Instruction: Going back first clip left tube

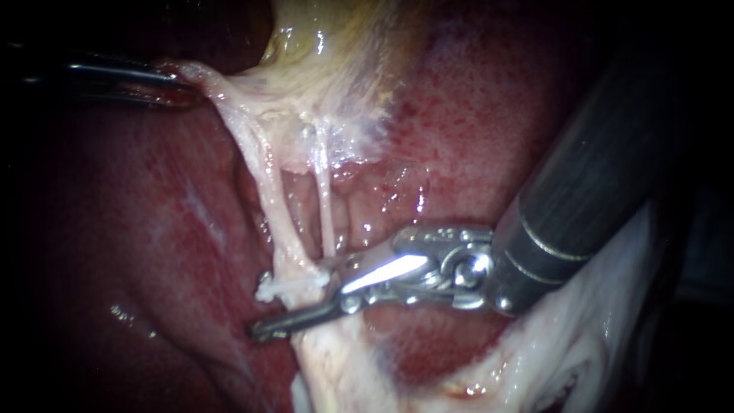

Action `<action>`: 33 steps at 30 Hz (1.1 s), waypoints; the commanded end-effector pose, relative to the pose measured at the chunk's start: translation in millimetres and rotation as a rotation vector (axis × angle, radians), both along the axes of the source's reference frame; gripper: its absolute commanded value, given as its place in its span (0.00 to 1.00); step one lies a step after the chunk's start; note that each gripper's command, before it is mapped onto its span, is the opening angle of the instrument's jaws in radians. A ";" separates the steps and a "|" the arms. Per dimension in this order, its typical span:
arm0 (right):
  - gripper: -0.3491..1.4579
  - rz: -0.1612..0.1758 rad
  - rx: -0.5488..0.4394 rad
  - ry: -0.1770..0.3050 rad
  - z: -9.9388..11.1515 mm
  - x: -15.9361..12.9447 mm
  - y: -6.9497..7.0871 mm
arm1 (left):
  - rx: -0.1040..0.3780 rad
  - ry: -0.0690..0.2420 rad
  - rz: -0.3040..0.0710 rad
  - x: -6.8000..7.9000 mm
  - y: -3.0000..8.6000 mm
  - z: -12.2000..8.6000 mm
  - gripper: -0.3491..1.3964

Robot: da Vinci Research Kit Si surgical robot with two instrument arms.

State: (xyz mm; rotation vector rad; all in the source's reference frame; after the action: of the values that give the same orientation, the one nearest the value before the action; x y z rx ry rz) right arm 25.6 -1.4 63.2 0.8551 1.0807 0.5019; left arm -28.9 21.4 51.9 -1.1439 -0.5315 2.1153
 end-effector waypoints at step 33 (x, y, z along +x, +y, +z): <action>0.47 -0.038 -0.551 -0.007 -7.4 -17.4 4.6 | 0.000 -0.001 0.001 0.4 -0.1 -0.1 0.00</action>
State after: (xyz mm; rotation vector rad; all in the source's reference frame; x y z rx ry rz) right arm 7.7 3.5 55.5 0.3852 1.1172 0.1599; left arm -28.5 21.3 51.8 -1.1444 -0.5322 2.1159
